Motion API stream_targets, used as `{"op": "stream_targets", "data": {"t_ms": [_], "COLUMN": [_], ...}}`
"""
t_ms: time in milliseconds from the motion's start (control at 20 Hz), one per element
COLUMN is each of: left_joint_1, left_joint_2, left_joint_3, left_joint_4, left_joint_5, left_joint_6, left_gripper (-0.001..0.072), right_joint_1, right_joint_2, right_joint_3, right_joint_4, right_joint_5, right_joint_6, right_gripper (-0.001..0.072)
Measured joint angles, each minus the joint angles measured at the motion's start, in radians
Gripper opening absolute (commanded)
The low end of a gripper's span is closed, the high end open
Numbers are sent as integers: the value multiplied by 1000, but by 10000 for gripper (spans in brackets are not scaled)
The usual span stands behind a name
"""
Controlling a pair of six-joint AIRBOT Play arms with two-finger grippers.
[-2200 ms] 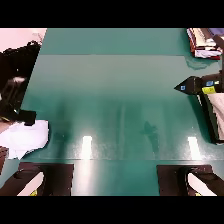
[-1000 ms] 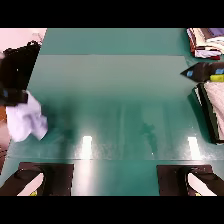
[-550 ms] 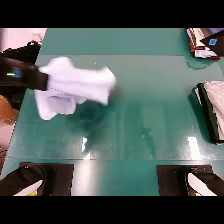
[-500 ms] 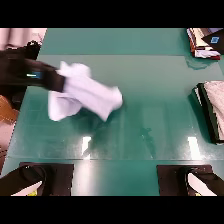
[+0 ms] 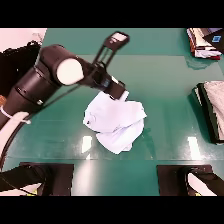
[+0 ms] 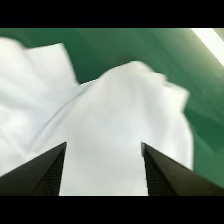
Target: Fold the shirts.
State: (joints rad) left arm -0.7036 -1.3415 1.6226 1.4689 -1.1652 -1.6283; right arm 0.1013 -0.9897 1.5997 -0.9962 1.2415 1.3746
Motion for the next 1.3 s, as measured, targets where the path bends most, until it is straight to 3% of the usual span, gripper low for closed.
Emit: {"op": "stream_targets", "data": {"t_ms": [200, 400, 850, 900, 950, 1000, 1300], "left_joint_1": [196, 348, 423, 423, 424, 425, 426], "left_joint_2": [-3, -35, -243, -251, -258, -264, -257], "left_joint_3": [-51, -230, -391, -393, -393, -395, -285], "left_joint_4": [18, -53, -325, -359, -389, -406, -443], "left_joint_5": [-56, 9, 184, 195, 203, 205, 174], "left_joint_6": [8, 14, 152, 170, 186, 197, 232], "left_gripper": [548, 547, 545, 504, 233, 30, 24], "right_joint_1": [0, 0, 0, 0, 0, 0, 0], "right_joint_2": [0, 0, 0, 0, 0, 0, 0], "right_joint_3": [0, 0, 0, 0, 0, -1, -116], "right_joint_4": [0, 0, 0, 0, 0, 0, 0], "right_joint_5": [2, 4, 19, 20, 21, 22, 54], "right_joint_6": [0, 0, 0, 0, 0, 0, 1], "right_gripper": [18, 18, 17, 18, 18, 18, 18]}}
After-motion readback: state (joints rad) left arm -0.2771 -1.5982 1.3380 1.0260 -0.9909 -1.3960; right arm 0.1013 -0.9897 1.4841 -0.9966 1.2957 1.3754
